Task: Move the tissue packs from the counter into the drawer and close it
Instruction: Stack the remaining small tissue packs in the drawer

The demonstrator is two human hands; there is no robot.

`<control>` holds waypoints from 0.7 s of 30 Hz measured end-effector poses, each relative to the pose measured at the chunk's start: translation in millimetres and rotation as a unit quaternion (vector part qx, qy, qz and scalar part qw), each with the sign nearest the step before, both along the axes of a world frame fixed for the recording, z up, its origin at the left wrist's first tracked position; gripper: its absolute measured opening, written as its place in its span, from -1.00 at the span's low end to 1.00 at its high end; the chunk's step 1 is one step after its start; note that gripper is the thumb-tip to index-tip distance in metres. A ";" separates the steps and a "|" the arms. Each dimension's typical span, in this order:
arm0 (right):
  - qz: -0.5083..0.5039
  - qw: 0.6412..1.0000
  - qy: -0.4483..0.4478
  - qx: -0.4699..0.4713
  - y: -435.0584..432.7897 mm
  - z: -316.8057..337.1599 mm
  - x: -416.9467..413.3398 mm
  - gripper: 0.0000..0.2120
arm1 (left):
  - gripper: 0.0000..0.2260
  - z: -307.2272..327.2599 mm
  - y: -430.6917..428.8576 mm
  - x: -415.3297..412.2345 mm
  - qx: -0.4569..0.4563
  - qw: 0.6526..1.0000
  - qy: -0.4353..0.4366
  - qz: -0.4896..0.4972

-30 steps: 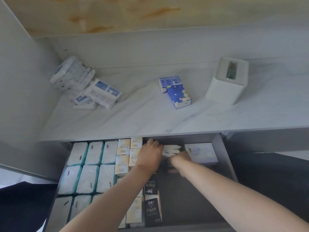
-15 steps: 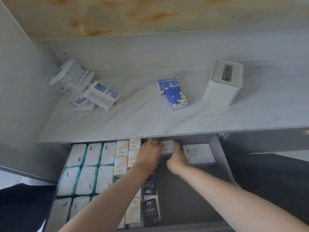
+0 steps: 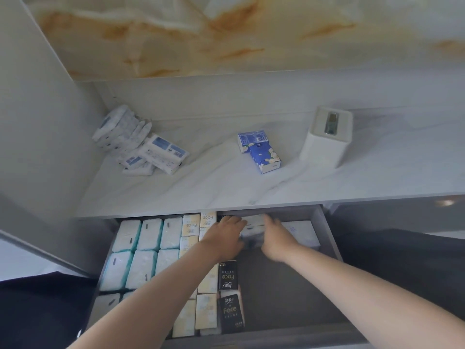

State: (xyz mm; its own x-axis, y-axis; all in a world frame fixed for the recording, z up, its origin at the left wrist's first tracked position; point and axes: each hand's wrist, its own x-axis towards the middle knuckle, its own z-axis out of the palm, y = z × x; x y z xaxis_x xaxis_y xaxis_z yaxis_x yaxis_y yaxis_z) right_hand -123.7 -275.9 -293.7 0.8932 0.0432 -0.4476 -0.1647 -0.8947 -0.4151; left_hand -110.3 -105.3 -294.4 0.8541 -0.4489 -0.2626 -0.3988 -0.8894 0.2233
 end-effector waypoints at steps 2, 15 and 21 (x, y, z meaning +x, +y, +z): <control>0.049 0.997 -0.042 -0.045 1.9 15.0 -1.3 -0.51 | -0.51 11.1 7.5 0.5 -0.022 1.000 0.004 0.006; 0.191 0.963 -0.189 0.020 134.7 93.8 97.7 -0.71 | -0.58 97.3 144.1 81.3 -0.061 0.988 -0.089 0.114; 0.188 0.962 -0.197 0.024 210.2 89.6 163.2 -0.62 | -0.57 83.4 238.5 132.7 -0.109 0.952 -0.122 0.261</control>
